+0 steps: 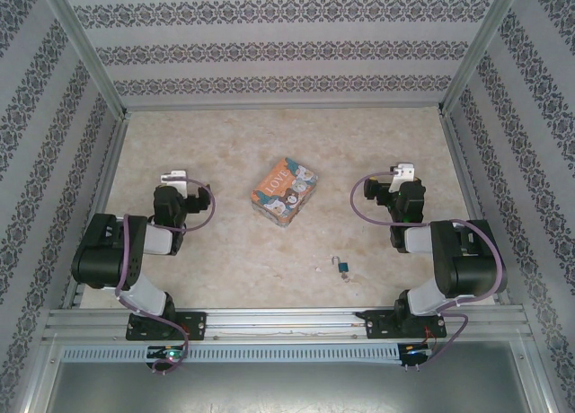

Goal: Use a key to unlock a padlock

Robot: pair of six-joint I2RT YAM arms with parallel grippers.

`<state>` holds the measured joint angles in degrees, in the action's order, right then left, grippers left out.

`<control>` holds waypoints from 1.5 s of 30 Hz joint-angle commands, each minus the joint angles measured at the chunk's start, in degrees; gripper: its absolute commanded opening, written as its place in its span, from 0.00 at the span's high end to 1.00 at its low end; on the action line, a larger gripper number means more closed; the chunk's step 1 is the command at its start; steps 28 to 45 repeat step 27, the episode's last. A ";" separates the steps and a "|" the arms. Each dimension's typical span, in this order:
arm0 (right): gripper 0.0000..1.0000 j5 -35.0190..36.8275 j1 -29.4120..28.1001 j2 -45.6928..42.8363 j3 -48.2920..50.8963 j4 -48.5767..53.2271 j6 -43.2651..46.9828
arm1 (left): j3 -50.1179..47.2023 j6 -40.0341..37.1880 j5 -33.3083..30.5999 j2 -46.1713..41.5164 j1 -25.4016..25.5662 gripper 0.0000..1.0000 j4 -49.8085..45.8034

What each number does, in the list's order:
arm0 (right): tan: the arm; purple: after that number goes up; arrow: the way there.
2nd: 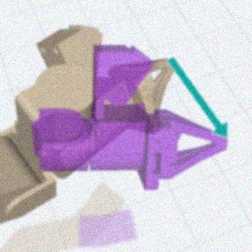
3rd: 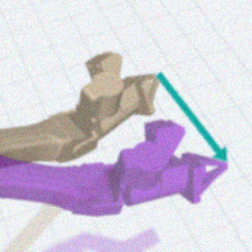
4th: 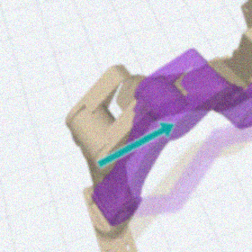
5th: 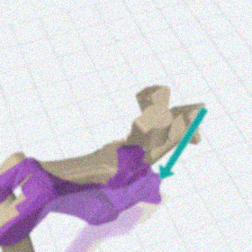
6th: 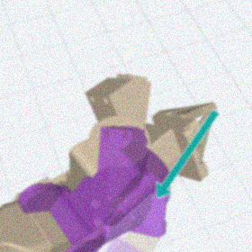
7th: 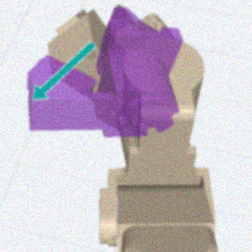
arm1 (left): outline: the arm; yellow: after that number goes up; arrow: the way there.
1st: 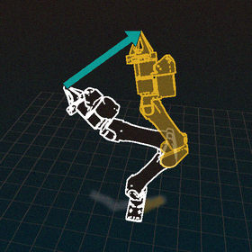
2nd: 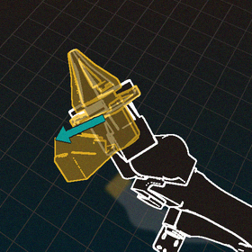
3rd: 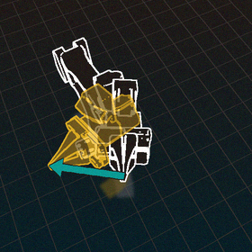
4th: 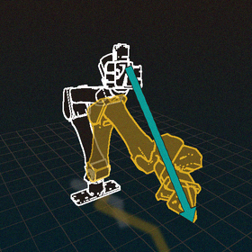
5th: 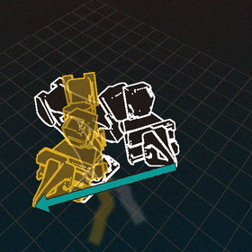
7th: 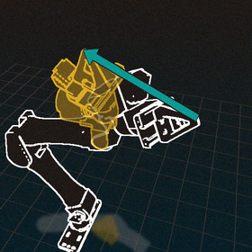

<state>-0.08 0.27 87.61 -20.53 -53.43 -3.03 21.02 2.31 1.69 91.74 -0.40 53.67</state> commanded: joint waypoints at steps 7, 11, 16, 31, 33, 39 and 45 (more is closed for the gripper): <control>0.02 -0.63 0.27 0.10 -0.82 -1.24 0.14 | 0.44 -0.88 -0.72 -0.44 -0.83 0.01 2.08; 0.02 -0.37 0.09 0.04 -0.82 -1.24 0.30 | 0.39 -0.99 -0.64 -0.35 -0.75 0.01 2.36; 0.01 -0.36 0.00 0.10 -0.91 -1.22 0.39 | 0.34 -0.99 -0.64 -0.42 -0.75 0.01 2.38; 0.01 -0.02 -0.25 0.02 -1.00 -0.71 0.65 | 0.33 -1.01 -0.64 -0.36 -0.75 0.01 2.38; 0.01 -0.02 -0.25 0.02 -1.00 -0.71 0.65 | 0.33 -1.01 -0.64 -0.36 -0.75 0.01 2.38; 0.01 -0.02 -0.25 0.02 -1.00 -0.71 0.65 | 0.33 -1.01 -0.64 -0.36 -0.75 0.01 2.38; 0.01 -0.02 -0.25 0.02 -1.00 -0.71 0.65 | 0.33 -1.01 -0.64 -0.36 -0.75 0.01 2.38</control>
